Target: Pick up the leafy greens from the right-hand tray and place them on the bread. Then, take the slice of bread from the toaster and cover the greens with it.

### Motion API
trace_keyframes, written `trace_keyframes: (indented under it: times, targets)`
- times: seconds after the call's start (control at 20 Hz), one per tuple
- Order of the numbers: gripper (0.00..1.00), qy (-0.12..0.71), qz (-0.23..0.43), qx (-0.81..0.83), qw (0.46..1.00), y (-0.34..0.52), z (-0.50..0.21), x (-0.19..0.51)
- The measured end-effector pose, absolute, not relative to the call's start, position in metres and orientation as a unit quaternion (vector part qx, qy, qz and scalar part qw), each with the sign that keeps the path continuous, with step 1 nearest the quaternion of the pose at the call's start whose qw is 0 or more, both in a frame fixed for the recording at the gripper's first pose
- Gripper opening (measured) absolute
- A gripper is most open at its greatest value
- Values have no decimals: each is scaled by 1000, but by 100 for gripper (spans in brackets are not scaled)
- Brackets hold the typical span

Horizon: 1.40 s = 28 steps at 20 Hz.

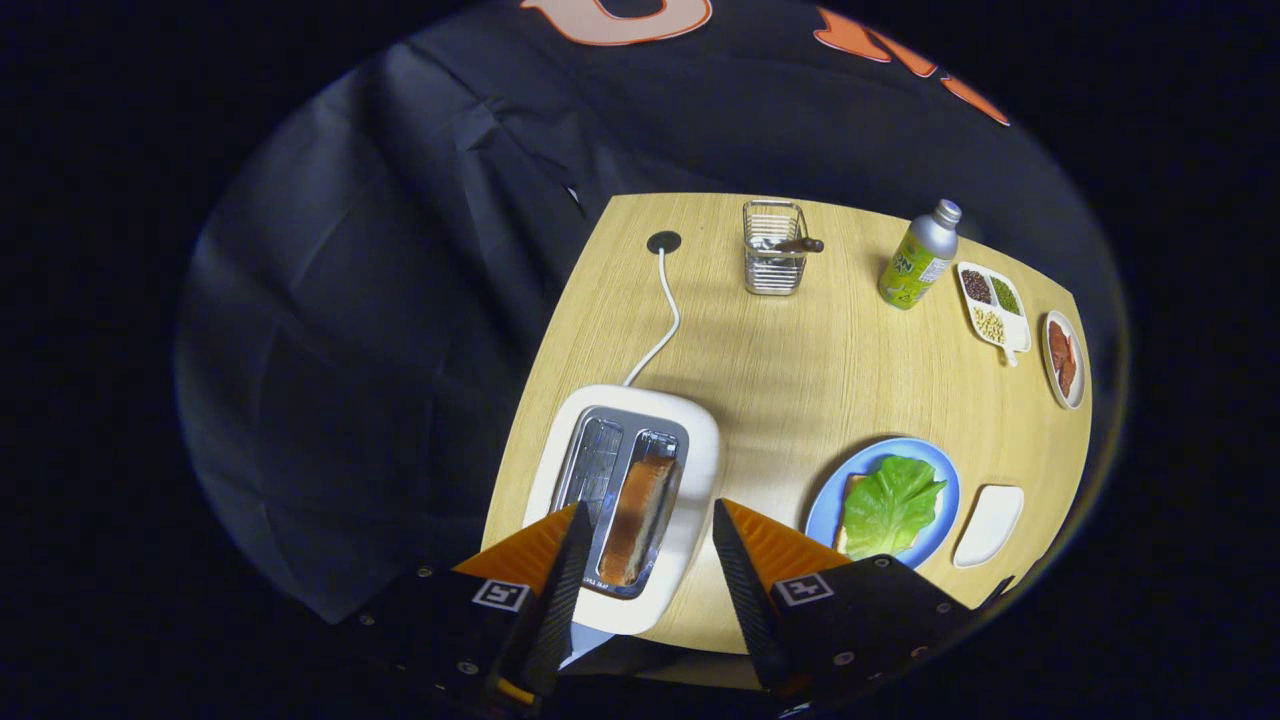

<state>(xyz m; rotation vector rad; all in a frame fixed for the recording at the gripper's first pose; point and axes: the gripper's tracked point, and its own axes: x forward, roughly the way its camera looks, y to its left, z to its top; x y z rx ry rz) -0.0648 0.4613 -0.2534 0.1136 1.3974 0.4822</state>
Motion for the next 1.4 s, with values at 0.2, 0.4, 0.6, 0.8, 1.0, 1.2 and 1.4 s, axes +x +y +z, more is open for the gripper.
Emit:
trace_keyframes:
  times: [0.2, 0.4, 0.6, 0.8, 1.0, 1.2, 1.4]
  targets:
    - [59, 658, 186, 39, 729, 461, -270, -66]
    - [46, 670, 171, 46, 721, 470, -276, -65]
    - [28, 680, 168, 39, 713, 477, -283, -71]
    - [16, 686, 177, 55, 704, 484, -282, -73]
    - [16, 682, 188, 78, 702, 479, -277, -74]
    - [12, 669, 201, 122, 705, 470, -259, -70]
    - [12, 652, 218, 172, 705, 455, -232, -65]
